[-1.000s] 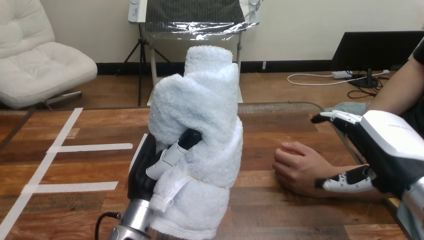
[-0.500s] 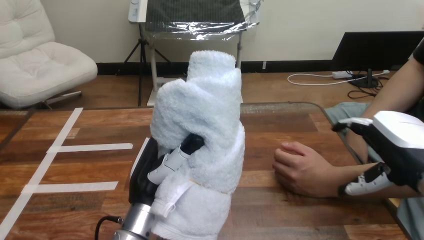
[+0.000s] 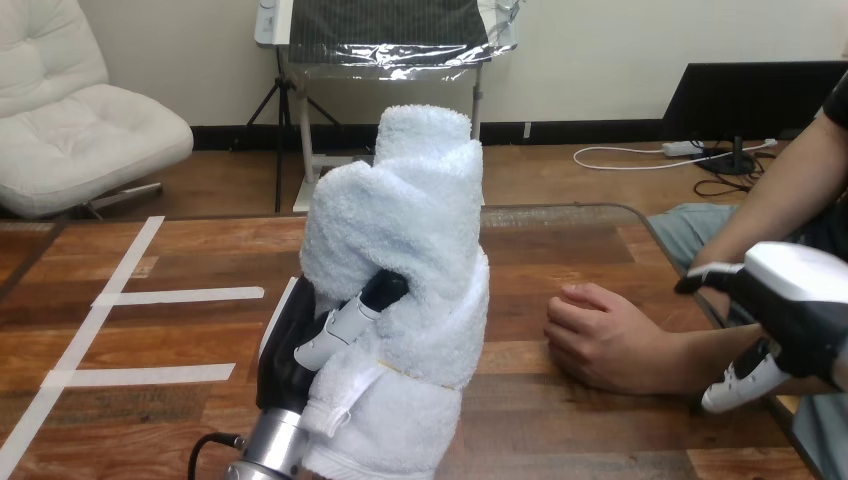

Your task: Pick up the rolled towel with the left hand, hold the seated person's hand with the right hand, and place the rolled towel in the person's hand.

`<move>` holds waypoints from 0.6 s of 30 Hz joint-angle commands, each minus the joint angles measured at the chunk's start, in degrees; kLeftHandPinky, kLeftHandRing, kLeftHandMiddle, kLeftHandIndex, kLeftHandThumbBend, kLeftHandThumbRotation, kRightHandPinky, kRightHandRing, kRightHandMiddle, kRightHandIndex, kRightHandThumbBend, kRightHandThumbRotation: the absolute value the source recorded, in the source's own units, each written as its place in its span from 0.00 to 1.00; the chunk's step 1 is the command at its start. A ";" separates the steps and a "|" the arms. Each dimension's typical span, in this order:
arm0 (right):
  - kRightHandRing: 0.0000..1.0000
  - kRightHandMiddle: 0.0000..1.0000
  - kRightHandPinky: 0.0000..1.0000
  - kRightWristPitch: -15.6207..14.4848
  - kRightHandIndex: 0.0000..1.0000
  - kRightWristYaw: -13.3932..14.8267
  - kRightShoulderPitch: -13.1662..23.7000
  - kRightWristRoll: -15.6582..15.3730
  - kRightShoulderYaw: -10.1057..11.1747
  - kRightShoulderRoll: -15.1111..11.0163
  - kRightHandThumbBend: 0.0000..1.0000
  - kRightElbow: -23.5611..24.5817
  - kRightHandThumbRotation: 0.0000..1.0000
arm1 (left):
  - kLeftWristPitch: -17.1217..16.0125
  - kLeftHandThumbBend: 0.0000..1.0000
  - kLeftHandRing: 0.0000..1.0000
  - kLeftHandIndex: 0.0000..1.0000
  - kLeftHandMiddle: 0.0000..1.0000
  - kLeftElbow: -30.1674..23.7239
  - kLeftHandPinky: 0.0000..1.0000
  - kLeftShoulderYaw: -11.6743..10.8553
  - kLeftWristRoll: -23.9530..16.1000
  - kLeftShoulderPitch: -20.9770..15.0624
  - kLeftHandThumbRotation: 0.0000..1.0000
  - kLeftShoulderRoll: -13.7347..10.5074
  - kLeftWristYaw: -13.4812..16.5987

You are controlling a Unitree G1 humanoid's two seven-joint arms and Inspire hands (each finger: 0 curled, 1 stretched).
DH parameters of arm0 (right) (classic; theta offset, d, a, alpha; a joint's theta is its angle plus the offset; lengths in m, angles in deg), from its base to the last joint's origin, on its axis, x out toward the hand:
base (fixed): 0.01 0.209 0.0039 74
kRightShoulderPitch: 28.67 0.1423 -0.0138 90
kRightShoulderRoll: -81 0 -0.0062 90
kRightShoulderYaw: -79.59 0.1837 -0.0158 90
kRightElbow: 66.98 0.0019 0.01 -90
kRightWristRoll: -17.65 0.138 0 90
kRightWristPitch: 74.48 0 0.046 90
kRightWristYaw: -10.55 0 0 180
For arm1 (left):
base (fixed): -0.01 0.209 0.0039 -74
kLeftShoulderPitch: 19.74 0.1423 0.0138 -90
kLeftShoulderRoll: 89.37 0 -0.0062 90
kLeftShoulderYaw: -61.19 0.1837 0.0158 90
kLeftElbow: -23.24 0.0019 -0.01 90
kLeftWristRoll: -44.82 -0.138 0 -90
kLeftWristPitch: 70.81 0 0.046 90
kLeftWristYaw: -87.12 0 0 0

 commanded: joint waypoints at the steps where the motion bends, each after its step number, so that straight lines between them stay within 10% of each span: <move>1: 0.93 0.93 0.88 -0.89 0.88 -1.99 6.06 -1.68 -2.12 -2.69 0.79 -1.64 0.00 | -1.69 0.76 0.29 0.44 0.35 -3.17 0.23 0.17 0.40 -1.83 0.10 4.03 -0.07; 18: 0.94 0.95 0.88 -1.98 0.90 -6.50 11.32 -4.28 -7.16 -3.43 0.74 -9.11 0.00 | -0.67 0.80 0.28 0.44 0.34 -3.48 0.22 -0.12 1.22 -1.50 0.11 3.87 0.27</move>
